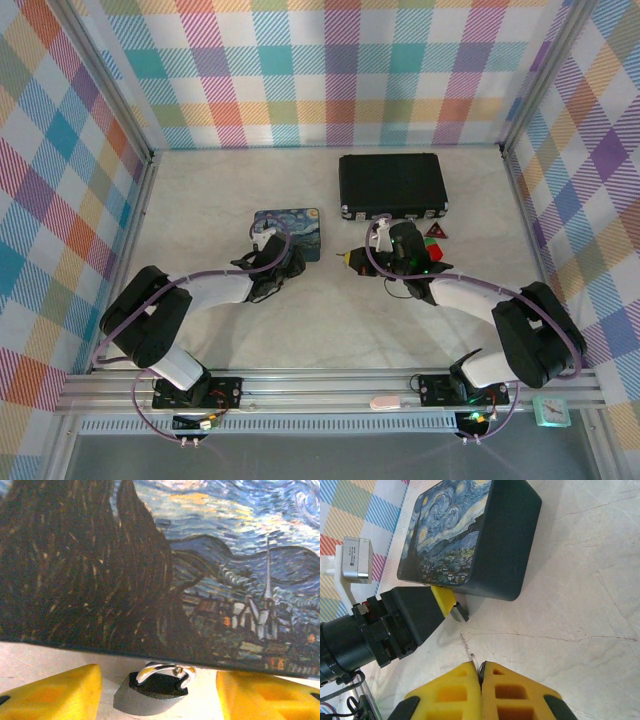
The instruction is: Unlock a padlock with a key
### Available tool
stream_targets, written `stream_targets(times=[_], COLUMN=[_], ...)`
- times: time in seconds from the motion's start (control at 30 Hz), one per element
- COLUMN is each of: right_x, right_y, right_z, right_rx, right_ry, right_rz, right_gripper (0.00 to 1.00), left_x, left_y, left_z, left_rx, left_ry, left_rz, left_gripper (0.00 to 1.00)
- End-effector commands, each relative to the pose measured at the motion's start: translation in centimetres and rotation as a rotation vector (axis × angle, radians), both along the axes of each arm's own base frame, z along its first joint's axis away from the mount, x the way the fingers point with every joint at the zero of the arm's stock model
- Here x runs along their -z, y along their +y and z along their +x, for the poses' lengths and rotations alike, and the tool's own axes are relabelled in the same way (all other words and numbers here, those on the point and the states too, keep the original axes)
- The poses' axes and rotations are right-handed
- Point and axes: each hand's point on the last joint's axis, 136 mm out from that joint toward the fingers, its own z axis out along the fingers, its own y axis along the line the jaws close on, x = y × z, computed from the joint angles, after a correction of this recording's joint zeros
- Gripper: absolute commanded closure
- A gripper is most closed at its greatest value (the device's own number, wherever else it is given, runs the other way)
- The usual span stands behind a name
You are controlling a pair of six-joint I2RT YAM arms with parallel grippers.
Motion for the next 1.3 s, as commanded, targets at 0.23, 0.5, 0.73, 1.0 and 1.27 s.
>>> stream_targets(times=[0.23,0.5,0.73,1.0,1.27], right_x=[-1.6,-1.9,-2.0,-2.2,-2.0], right_y=[0.5,0.3,0.5,0.0,0.1], right_z=[0.1,0.0,0.1,0.1,0.2], right_rx=[-0.01,-0.002,-0.007,0.011,0.015], right_ry=[-0.037,-0.047,-0.04,-0.051,-0.047], right_rz=[0.03,0.026,0.037,0.023,0.023], right_gripper=[1.0,1.0,1.0,1.0,1.0], left_x=[1.1,0.4,1.1,3.8,3.9], left_y=[-0.1,0.9,-0.6,-1.7,-1.1], left_z=[-0.1,-1.3,0.2,-0.1,0.2], left_rx=[0.118,0.196,0.284,0.315,0.278], left_ry=[-0.002,0.032,0.045,0.128,0.133], left_rz=[0.066,0.09,0.019,-0.008,0.002], left_gripper=[0.52,0.55,0.6,0.63,0.78])
